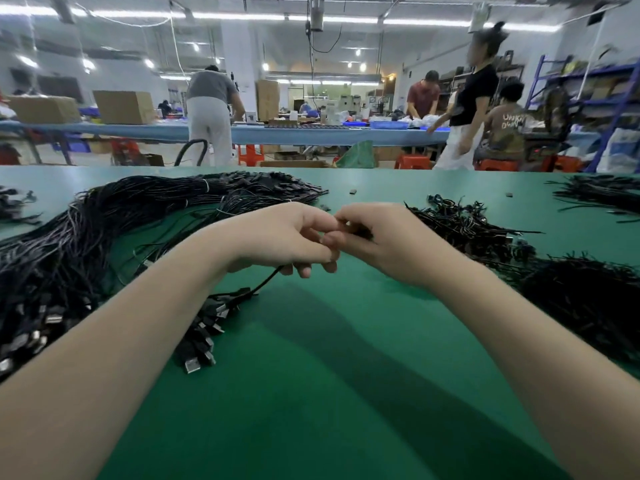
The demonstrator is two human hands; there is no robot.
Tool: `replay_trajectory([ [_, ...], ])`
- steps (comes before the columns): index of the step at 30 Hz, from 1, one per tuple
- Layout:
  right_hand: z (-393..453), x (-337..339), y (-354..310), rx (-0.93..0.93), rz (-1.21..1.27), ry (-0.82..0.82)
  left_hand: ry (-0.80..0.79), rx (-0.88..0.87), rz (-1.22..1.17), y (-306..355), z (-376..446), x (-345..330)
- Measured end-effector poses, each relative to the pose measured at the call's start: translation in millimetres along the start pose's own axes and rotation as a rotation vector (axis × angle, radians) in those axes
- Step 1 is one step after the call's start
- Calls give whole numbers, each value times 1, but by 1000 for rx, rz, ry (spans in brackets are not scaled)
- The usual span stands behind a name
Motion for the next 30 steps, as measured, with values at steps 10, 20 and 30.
replay_trajectory([
  [10,-9,35,42,-204,-103,175,294,-11,-84,-13,-7,38],
  [20,2,31,-15,-174,562,352,489,-180,-1210,-8,-3,51],
  [30,-3,-4,-27,-148,765,-242,213,-332,-1255,31,-21,52],
])
Point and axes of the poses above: each hand's wrist, its own z-axis towards the middle knuckle, its own x-axis out of the back of the hand, y = z × x, the point moved 5 cm from there along z, towards the middle knuckle, and after that the axes turned 1 degree about -z, right-handed, at the moved point
